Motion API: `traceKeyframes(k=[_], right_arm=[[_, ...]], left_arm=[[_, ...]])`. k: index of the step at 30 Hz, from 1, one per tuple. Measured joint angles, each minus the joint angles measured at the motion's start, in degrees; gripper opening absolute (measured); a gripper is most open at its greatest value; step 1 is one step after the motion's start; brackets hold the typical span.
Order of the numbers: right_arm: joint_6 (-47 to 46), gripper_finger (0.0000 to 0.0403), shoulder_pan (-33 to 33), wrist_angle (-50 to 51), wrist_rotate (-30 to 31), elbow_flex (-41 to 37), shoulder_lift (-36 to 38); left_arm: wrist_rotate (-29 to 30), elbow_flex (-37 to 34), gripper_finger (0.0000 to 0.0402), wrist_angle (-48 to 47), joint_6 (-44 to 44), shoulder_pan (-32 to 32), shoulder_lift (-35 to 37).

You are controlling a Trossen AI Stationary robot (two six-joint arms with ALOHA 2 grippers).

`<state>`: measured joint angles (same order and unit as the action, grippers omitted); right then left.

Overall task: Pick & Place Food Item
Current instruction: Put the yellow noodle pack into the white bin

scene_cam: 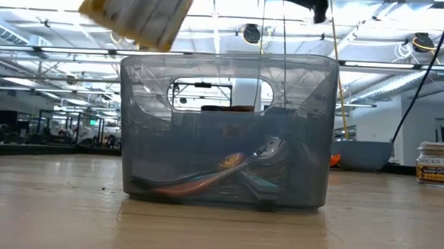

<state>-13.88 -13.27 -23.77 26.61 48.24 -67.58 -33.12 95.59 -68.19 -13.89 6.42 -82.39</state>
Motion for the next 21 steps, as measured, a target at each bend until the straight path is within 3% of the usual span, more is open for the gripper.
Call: traceKeyframes(k=[7,12,18,21], right_arm=[[1.38,0.021,2.08,-9.41,-2.85,0.05,-4.84],[0.96,0.021,2.99,-9.29,-7.03,1.64,-7.72],[1.07,0.021,3.21,-8.61,-7.72,3.82,-10.5],[1.05,0.021,3.45,-8.96,-11.65,4.6,-11.02]], left_arm=[[-1.5,0.22,0.0,4.55,-1.51,-0.03,-0.57],[-3.91,0.22,0.0,8.11,-1.71,-0.22,-2.42],[-7.99,0.22,0.0,11.24,-1.7,-0.34,-5.94],[-8.76,0.22,0.0,12.11,-1.27,-0.55,-7.37]])
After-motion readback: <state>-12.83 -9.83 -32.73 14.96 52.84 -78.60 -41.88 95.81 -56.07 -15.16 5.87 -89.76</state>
